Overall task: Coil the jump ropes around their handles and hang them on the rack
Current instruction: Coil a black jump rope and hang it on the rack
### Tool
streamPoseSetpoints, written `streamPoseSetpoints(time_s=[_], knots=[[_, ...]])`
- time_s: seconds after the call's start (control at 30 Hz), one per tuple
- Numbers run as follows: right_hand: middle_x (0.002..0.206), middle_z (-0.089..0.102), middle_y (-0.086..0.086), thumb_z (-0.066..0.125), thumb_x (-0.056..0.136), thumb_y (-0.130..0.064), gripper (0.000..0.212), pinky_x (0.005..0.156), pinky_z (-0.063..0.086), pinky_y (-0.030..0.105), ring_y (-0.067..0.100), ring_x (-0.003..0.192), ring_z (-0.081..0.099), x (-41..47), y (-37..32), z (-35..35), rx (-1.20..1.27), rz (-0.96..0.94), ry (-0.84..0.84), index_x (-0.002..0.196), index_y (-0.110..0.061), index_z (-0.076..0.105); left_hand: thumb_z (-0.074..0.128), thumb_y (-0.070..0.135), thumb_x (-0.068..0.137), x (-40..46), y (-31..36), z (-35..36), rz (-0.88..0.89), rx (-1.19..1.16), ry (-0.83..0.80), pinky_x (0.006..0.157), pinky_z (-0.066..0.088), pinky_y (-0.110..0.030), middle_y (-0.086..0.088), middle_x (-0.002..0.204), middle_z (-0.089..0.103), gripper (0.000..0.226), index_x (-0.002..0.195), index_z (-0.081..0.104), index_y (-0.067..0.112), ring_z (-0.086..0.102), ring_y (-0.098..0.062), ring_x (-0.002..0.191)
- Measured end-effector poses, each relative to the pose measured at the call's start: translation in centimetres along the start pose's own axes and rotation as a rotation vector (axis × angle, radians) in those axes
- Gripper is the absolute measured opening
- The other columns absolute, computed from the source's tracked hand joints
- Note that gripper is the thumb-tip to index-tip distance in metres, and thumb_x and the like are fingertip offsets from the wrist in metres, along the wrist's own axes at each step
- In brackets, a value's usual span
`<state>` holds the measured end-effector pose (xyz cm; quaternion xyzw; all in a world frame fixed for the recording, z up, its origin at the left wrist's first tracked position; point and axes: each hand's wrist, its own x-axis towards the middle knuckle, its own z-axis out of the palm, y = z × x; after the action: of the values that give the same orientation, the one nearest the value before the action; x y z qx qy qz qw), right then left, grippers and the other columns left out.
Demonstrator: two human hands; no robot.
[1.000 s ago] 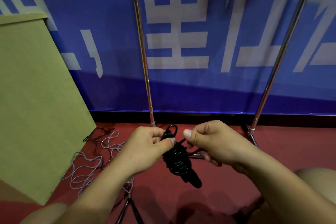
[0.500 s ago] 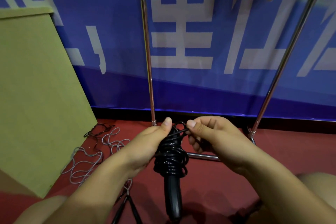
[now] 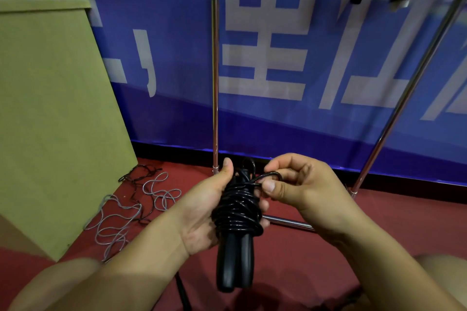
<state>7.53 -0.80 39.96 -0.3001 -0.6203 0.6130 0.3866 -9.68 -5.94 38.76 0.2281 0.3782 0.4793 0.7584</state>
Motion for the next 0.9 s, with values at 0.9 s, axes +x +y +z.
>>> streamPoseSetpoints(time_s=[0.9], knots=[[0.072,0.072,-0.003,0.068,0.088,0.0,0.02,0.069,0.053,0.024,0.008,0.066,0.065,-0.2,1.5,1.1,-0.312,-0.244,0.191,0.082,-0.018,0.072,0.066,0.022,0.084,-0.1,-0.8,0.0,0.157,0.249,0.022,0.059,0.056,-0.034,-0.009,0.074,0.063,0.014,0.076,0.071,0.012,0.064,-0.021,0.061]])
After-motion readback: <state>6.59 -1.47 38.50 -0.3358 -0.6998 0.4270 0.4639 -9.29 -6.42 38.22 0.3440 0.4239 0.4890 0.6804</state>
